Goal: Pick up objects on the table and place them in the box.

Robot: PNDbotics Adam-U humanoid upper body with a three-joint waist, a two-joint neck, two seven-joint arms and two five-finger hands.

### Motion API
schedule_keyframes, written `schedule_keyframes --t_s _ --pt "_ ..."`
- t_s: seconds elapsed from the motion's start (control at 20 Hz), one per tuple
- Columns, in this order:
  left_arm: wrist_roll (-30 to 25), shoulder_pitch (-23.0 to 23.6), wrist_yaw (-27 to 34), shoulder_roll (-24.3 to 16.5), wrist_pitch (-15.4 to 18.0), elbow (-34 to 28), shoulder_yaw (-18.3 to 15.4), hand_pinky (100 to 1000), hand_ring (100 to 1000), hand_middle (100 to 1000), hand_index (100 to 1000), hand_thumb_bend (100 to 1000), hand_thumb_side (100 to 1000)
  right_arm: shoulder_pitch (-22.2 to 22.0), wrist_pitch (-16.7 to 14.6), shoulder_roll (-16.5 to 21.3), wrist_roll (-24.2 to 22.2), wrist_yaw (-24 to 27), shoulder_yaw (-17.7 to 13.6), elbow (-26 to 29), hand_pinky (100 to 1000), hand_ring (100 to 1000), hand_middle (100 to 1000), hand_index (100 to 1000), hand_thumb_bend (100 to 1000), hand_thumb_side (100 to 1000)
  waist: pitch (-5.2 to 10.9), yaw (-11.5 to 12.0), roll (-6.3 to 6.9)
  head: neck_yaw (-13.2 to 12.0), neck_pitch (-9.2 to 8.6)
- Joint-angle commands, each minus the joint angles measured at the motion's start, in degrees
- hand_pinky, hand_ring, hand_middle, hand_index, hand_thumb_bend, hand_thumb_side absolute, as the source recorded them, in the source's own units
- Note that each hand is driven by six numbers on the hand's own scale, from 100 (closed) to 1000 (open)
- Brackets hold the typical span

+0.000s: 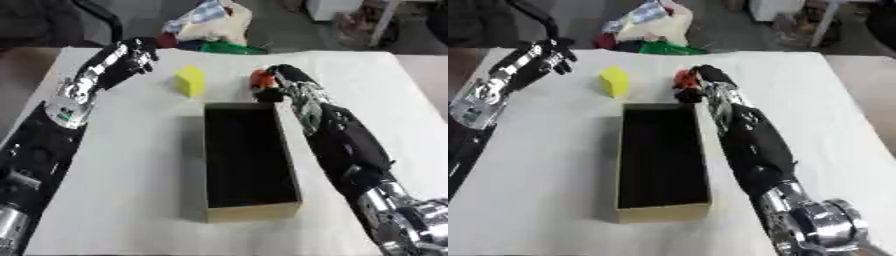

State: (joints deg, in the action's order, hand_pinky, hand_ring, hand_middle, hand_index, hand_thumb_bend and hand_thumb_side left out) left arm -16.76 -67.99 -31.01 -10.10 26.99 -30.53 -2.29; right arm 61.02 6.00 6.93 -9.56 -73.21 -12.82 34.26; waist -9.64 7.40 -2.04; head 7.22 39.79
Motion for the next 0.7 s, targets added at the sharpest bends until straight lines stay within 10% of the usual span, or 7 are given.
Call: schedule_keyframes --t_s 0.05,0.7 --pt "0.12 -1.72 0.0 -0.59 0.2 -1.2 0.21 638 624 669 917 100 956 0.49 0.29 0.53 1.75 -1.3 -0.31 0.82 811 726 850 829 100 468 0.66 -0.03 0.31 -0.06 0.22" --pt "0.29 -1.66 -0.12 -0.7 0.0 -1.11 0.21 636 625 670 916 100 958 -0.08 2.28 0.24 12.5 -3.22 -1.11 2.35 762 598 681 512 100 128 0.43 -0.36 0.22 -0.3 -0.01"
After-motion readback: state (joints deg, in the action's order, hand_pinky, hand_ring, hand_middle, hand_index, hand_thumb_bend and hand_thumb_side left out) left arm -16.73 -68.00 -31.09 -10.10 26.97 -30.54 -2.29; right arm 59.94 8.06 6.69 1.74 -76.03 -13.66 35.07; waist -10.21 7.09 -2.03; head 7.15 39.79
